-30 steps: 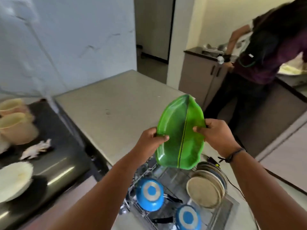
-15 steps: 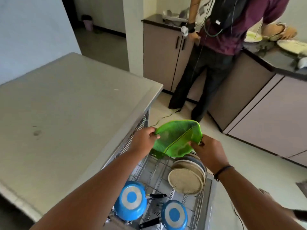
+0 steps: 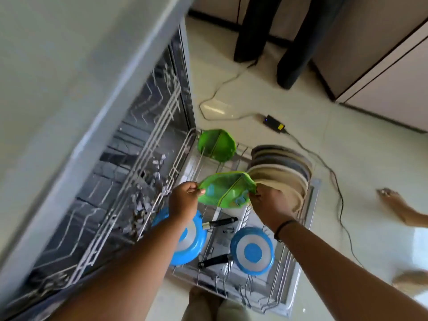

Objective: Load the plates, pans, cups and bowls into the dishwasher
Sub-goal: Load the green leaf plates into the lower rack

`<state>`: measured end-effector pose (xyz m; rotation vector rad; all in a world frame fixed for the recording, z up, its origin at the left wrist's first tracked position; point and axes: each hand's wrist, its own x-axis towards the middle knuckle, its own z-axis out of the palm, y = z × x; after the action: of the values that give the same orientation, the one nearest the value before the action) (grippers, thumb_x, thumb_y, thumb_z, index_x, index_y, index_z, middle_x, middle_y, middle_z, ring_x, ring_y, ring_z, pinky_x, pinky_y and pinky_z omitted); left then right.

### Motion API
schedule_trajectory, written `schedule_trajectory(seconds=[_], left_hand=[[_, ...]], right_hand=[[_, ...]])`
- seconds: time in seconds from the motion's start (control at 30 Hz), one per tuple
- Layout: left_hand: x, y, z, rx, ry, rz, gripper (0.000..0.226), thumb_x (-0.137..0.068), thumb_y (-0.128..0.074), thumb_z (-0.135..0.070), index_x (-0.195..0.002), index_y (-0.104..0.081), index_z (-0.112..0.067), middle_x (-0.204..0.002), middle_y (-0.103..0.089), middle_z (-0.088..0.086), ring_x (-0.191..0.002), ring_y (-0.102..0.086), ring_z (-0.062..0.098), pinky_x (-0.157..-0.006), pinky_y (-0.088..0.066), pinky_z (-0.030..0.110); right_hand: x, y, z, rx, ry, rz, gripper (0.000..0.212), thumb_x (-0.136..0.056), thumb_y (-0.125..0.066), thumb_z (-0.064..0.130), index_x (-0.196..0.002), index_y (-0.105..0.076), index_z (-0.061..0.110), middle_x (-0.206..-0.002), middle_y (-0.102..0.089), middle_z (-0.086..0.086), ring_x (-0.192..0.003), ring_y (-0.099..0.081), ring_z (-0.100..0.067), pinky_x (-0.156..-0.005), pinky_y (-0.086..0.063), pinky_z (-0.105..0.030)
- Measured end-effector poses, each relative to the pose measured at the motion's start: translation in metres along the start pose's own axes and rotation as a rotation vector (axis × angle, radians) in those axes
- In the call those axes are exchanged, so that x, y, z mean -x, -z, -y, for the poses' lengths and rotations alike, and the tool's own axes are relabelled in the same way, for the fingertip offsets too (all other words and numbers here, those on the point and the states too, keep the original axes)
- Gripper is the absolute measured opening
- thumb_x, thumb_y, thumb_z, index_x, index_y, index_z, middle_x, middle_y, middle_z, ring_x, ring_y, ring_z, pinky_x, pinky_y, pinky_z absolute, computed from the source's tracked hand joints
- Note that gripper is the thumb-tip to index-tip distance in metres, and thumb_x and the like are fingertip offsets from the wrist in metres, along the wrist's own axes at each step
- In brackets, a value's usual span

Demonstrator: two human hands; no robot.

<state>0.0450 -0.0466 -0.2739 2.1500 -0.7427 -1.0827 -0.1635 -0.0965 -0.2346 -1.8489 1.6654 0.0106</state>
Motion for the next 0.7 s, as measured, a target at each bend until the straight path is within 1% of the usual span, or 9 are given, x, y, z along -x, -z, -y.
schedule_trajectory(seconds=[0.07, 0.13, 0.2, 0.27, 0.33, 0.47, 0.6, 0.63, 0.7], left_hand=[[-0.011, -0.012, 0.026, 0.013, 0.043, -0.024, 0.02, -0.076, -0.078, -0.013, -0.069, -0.062, -0.023, -0.065, -0.064, -0.008, -0.063, -0.057, 0.012, -0.065, -0.044, 0.027], [-0.025, -0.021, 0.037, 0.037, 0.06, -0.043, 0.014, -0.076, -0.078, -0.013, -0.076, -0.066, -0.02, -0.067, -0.063, -0.01, -0.065, -0.058, 0.011, -0.066, -0.045, 0.024], [-0.046, -0.031, 0.042, 0.063, 0.063, -0.059, 0.015, -0.077, -0.077, -0.01, -0.09, -0.069, -0.007, -0.078, -0.067, 0.001, -0.07, -0.059, 0.012, -0.066, -0.045, 0.021], [-0.07, -0.039, 0.039, 0.082, 0.041, -0.08, 0.02, -0.078, -0.076, -0.007, -0.096, -0.069, 0.0, -0.085, -0.068, 0.009, -0.069, -0.058, 0.01, -0.063, -0.045, 0.017], [-0.092, -0.043, 0.033, 0.066, -0.013, -0.092, 0.018, -0.079, -0.074, -0.007, -0.095, -0.07, 0.0, -0.082, -0.069, 0.008, -0.065, -0.057, 0.007, -0.063, -0.044, 0.017], [-0.139, -0.045, 0.02, 0.132, -0.03, -0.119, 0.02, -0.083, -0.068, -0.007, -0.102, -0.07, -0.002, -0.092, -0.07, 0.027, -0.063, -0.052, 0.01, -0.067, -0.042, 0.026], [-0.183, -0.043, 0.007, 0.116, -0.084, -0.122, 0.024, -0.083, -0.066, -0.011, -0.103, -0.07, 0.0, -0.102, -0.066, 0.032, -0.075, -0.055, 0.018, -0.074, -0.051, 0.043], [-0.191, -0.043, 0.004, 0.103, -0.089, -0.11, 0.025, -0.084, -0.066, -0.012, -0.105, -0.069, 0.0, -0.103, -0.066, 0.032, -0.077, -0.06, 0.025, -0.077, -0.052, 0.044], [-0.204, -0.043, 0.001, 0.099, -0.085, -0.082, 0.027, -0.084, -0.067, -0.011, -0.109, -0.067, 0.0, -0.105, -0.067, 0.029, -0.09, -0.065, 0.039, -0.079, -0.051, 0.037]], right_hand=[[-0.011, -0.022, -0.01, -0.032, -0.008, 0.029, 0.021, -0.094, -0.055, 0.026, -0.088, -0.064, 0.009, -0.087, -0.068, -0.019, -0.083, -0.06, -0.038, -0.062, -0.032, -0.032], [-0.024, -0.034, -0.014, -0.066, -0.017, 0.033, 0.02, -0.093, -0.057, 0.025, -0.084, -0.066, 0.01, -0.082, -0.067, -0.018, -0.079, -0.059, -0.037, -0.06, -0.032, -0.031], [-0.043, -0.042, -0.014, -0.127, -0.024, -0.001, 0.019, -0.091, -0.061, 0.022, -0.079, -0.067, 0.009, -0.079, -0.067, -0.02, -0.075, -0.059, -0.038, -0.059, -0.027, -0.03], [-0.066, -0.045, -0.013, -0.174, -0.015, -0.044, 0.017, -0.089, -0.063, 0.02, -0.078, -0.069, 0.008, -0.079, -0.068, -0.02, -0.075, -0.061, -0.038, -0.057, -0.027, -0.031], [-0.09, -0.045, -0.011, -0.201, -0.01, -0.1, 0.014, -0.087, -0.065, 0.023, -0.085, -0.072, 0.011, -0.082, -0.07, -0.017, -0.081, -0.064, -0.035, -0.06, -0.033, -0.032], [-0.136, -0.046, -0.003, -0.23, 0.062, -0.199, 0.02, -0.086, -0.065, 0.03, -0.089, -0.072, 0.011, -0.087, -0.072, -0.011, -0.089, -0.065, -0.029, -0.064, -0.036, -0.03], [-0.169, -0.051, 0.002, -0.238, 0.134, -0.271, 0.02, -0.085, -0.063, 0.03, -0.088, -0.071, 0.013, -0.088, -0.071, -0.009, -0.086, -0.063, -0.026, -0.061, -0.026, -0.021], [-0.173, -0.052, 0.002, -0.24, 0.143, -0.285, 0.019, -0.085, -0.062, 0.03, -0.088, -0.071, 0.013, -0.087, -0.07, -0.008, -0.085, -0.062, -0.026, -0.061, -0.025, -0.021], [-0.179, -0.055, 0.001, -0.257, 0.141, -0.302, 0.018, -0.083, -0.061, 0.03, -0.088, -0.07, 0.014, -0.086, -0.07, -0.007, -0.082, -0.061, -0.024, -0.061, -0.029, -0.022]])
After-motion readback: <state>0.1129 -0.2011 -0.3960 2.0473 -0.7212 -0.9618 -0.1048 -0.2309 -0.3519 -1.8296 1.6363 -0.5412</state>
